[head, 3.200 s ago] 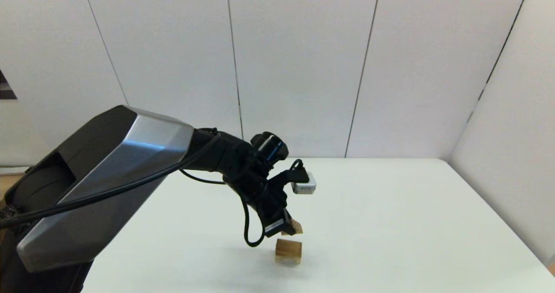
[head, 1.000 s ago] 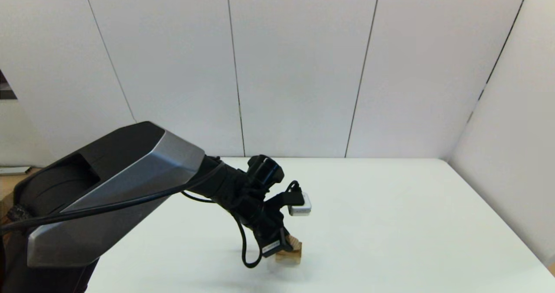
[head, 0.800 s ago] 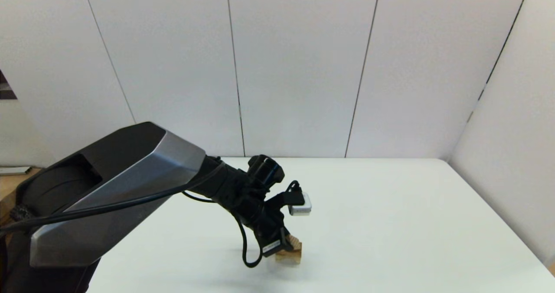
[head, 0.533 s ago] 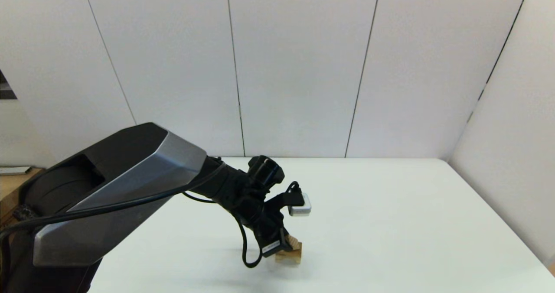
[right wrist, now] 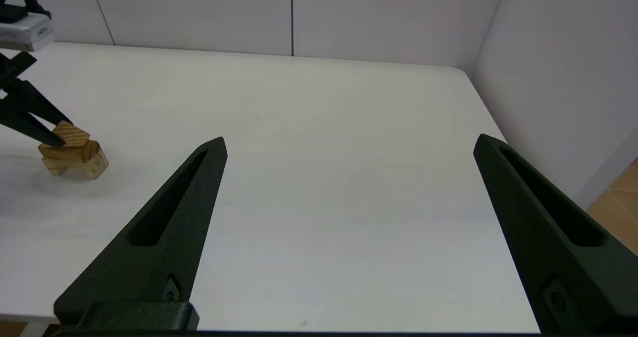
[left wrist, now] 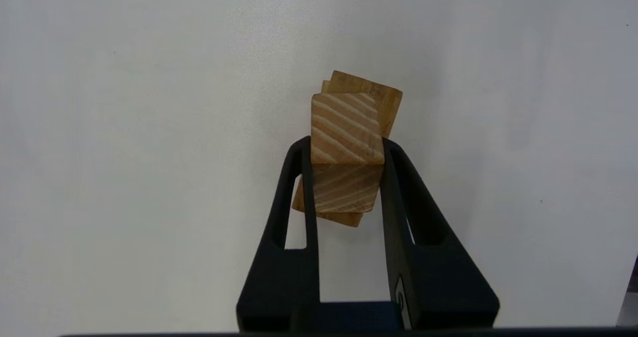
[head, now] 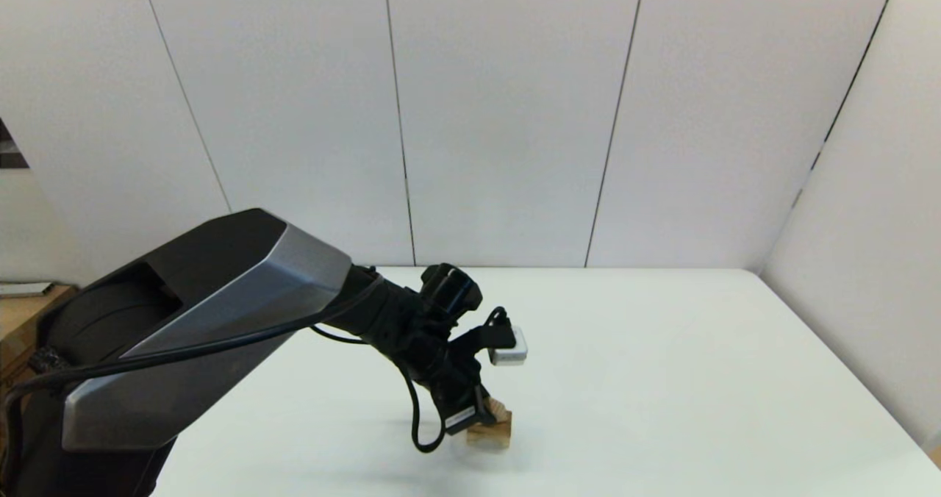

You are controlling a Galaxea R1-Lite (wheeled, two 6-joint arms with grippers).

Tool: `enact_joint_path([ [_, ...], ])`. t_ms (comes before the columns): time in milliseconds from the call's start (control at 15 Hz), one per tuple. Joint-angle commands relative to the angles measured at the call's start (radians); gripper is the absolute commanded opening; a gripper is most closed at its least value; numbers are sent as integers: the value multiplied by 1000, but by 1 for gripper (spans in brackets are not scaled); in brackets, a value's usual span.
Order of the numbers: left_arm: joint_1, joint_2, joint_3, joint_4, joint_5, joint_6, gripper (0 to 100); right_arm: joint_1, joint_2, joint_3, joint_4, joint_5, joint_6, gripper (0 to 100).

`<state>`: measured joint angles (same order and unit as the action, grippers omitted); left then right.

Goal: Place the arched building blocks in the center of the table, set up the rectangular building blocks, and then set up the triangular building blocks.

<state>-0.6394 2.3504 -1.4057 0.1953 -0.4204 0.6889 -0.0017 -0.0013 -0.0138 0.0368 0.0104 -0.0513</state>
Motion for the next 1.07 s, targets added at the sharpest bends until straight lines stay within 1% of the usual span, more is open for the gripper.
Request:
enact_joint_path([
  [67, 0, 9, -13, 3, -3, 1, 0, 0, 1, 0, 0, 0, -1, 100],
  [600, 1, 12, -13, 7, 3, 1, 0, 0, 1, 0, 0, 0, -1, 100],
  [667, 1, 12, -13, 7, 3, 1, 100, 0, 1, 0, 0, 0, -1, 100],
  [1067, 4, -2, -32, 3, 5, -5, 100, 0, 1, 0, 0, 0, -1, 100],
])
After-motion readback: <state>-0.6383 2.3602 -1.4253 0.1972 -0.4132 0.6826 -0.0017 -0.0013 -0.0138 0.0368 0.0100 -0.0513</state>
